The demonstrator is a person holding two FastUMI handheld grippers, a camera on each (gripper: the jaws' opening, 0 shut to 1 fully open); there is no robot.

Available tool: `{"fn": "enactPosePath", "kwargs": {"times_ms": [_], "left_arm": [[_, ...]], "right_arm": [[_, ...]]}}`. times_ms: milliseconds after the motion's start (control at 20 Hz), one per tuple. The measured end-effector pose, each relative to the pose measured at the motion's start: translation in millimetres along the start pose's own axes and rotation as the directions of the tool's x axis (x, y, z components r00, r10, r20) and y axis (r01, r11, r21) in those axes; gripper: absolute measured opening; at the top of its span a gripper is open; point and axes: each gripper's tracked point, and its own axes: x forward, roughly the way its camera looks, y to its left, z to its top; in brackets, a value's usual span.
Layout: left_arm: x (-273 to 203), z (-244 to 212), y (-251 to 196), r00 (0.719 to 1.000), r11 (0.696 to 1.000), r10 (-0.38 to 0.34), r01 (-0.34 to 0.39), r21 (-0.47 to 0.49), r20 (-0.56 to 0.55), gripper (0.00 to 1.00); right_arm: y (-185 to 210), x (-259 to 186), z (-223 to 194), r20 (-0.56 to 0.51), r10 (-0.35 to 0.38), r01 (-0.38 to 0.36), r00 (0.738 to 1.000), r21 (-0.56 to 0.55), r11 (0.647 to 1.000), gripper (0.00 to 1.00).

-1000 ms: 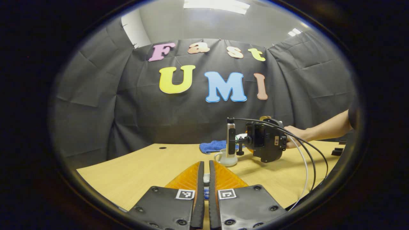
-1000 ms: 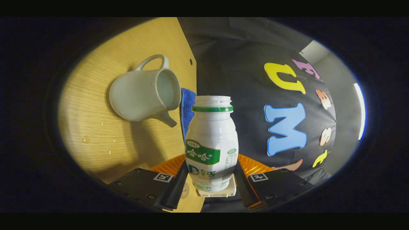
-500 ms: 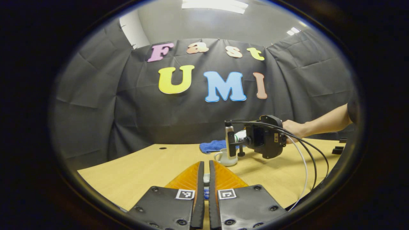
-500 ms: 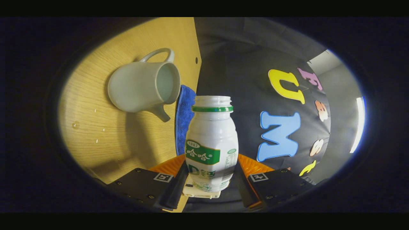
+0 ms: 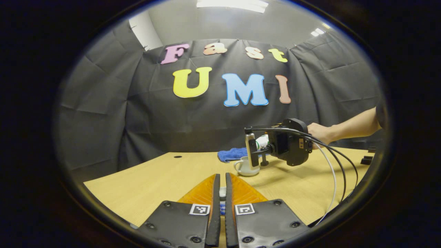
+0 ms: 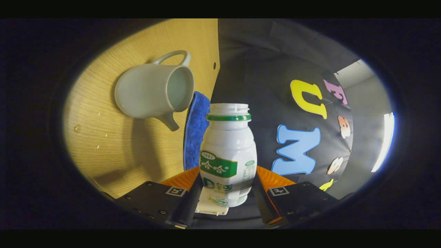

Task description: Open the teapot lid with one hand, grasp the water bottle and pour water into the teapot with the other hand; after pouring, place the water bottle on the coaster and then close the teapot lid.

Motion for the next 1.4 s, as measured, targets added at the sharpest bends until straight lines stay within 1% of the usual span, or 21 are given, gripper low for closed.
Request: {"fn": "enactPosePath", "kwargs": {"times_ms": [650, 700, 750, 800, 850, 900, 950, 1000, 1100, 1150, 1200, 1250, 1350, 1400], "left_arm": [[0.7, 0.9, 4.2, 1.000, 1.000, 0.007, -0.007, 0.003, 0.008, 0.12], [0.4, 0.6, 3.9, 1.000, 1.000, 0.007, -0.007, 0.003, 0.008, 0.16], [-0.3, 0.4, 3.8, 1.000, 1.000, 0.007, -0.007, 0.003, 0.007, 0.12], [-0.6, 1.3, 4.0, 1.000, 1.000, 0.007, -0.007, 0.003, 0.006, 0.12], [-0.5, -0.5, 4.3, 1.000, 1.000, 0.007, -0.007, 0.003, 0.006, 0.12], [-0.2, 0.9, 4.1, 1.000, 1.000, 0.008, -0.008, 0.004, 0.006, 0.16], [0.3, 1.8, 3.6, 1.000, 1.000, 0.007, -0.007, 0.004, 0.007, 0.12], [0.4, 1.9, 2.9, 1.000, 1.000, 0.007, -0.007, 0.004, 0.007, 0.16], [-0.4, 2.0, 2.4, 1.000, 1.000, 0.006, -0.006, 0.004, 0.008, 0.17], [-2.0, 0.9, 2.8, 1.000, 1.000, 0.006, -0.006, 0.005, 0.008, 0.17], [-2.6, 1.9, 3.0, 1.000, 1.000, 0.005, -0.005, 0.006, 0.009, 0.12], [-1.7, 2.2, 2.7, 1.000, 1.000, 0.006, -0.006, 0.007, 0.010, 0.16], [-1.5, 1.8, 2.5, 1.000, 1.000, 0.007, -0.008, 0.010, 0.012, 0.16], [-1.0, 2.5, 2.4, 1.000, 1.000, 0.008, -0.008, 0.011, 0.011, 0.12]], "right_arm": [[-13.1, -0.1, 2.3, 0.020, -0.039, 0.041, 0.999, -0.108, 0.993, 0.72], [-13.8, -0.1, 2.8, 0.022, -0.041, 0.043, 0.999, -0.115, 0.992, 0.72], [-14.8, 0.6, 3.3, 0.024, -0.044, 0.047, 0.999, -0.120, 0.992, 0.72], [-14.9, 0.4, 3.5, 0.025, -0.046, 0.049, 0.999, -0.125, 0.991, 0.72], [-15.5, 0.8, 3.7, 0.027, -0.050, 0.054, 0.998, -0.130, 0.990, 0.72], [-16.2, 1.7, 3.6, 0.027, -0.054, 0.058, 0.998, -0.134, 0.989, 0.72], [-17.0, 2.4, 3.3, 0.029, -0.057, 0.060, 0.998, -0.138, 0.989, 0.72], [-17.8, 1.9, 4.3, 0.029, -0.059, 0.063, 0.998, -0.144, 0.988, 0.72], [-18.4, 1.4, 4.1, 0.030, -0.067, 0.071, 0.997, -0.155, 0.985, 0.72], [-18.2, 1.4, 3.8, 0.029, -0.068, 0.072, 0.997, -0.163, 0.984, 0.72], [-18.9, 1.6, 3.8, 0.031, -0.070, 0.074, 0.997, -0.171, 0.983, 0.72], [-19.3, 1.8, 4.4, 0.034, -0.073, 0.078, 0.997, -0.181, 0.980, 0.72], [-20.4, 1.2, 5.9, 0.039, -0.079, 0.085, 0.996, -0.199, 0.976, 0.72], [-19.9, 0.6, 6.4, 0.042, -0.079, 0.086, 0.996, -0.204, 0.975, 0.72]]}}
